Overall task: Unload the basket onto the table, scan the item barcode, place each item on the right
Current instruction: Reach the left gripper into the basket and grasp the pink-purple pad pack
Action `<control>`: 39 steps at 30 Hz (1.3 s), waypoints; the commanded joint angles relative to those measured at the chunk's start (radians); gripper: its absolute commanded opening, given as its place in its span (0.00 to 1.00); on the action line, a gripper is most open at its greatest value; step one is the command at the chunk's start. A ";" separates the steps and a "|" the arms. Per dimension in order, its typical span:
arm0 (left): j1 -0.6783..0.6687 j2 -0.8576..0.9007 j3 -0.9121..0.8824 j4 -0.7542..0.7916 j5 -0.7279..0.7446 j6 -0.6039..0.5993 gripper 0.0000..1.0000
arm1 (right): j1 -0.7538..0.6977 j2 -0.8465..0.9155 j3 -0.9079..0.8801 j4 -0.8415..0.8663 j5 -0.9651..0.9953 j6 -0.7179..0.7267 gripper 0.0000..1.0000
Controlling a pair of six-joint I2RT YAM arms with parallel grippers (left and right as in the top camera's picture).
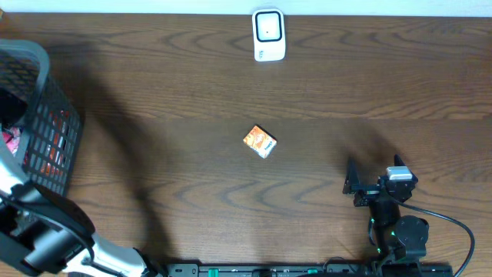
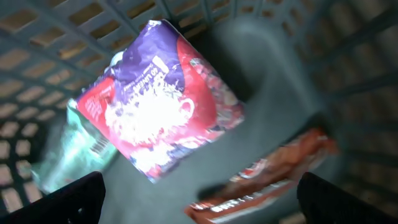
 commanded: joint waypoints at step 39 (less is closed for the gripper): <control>0.004 -0.104 0.017 0.100 0.001 -0.064 0.07 | 0.006 -0.003 -0.002 -0.004 -0.002 0.011 0.99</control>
